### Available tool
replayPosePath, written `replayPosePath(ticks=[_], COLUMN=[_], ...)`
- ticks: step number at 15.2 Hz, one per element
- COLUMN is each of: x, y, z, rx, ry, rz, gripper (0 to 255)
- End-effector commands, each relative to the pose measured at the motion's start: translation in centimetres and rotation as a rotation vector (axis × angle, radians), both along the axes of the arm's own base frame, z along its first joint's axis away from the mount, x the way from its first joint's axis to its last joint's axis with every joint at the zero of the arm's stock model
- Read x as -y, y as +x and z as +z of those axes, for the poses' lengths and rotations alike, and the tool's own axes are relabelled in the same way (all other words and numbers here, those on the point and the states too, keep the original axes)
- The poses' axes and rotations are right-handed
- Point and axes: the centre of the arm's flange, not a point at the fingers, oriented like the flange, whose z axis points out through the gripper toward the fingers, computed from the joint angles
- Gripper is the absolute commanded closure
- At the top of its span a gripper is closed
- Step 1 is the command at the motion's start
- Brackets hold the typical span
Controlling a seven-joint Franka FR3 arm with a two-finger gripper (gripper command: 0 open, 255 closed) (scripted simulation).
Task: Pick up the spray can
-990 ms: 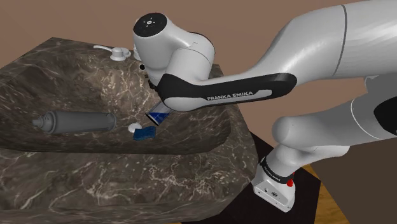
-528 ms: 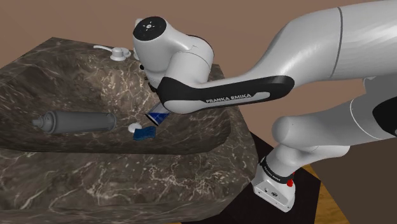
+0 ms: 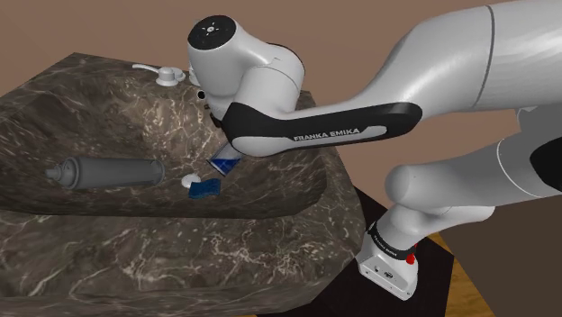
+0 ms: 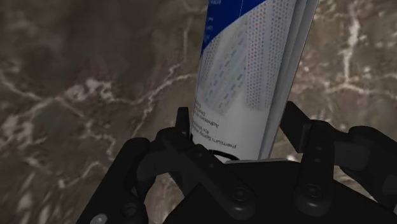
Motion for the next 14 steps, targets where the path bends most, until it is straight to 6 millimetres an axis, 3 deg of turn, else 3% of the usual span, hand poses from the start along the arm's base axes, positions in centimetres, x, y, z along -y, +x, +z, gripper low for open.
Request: replayPosePath(ticks=[1, 12, 14], x=[0.1, 0.1, 0.1], y=[0.1, 0.1, 0.1], z=[1.1, 6.9, 6.9], rx=[0.000, 0.000, 0.000], ry=[0.000, 0.000, 0.000], rz=[0.000, 0.000, 0.000], gripper=[255, 255, 255])
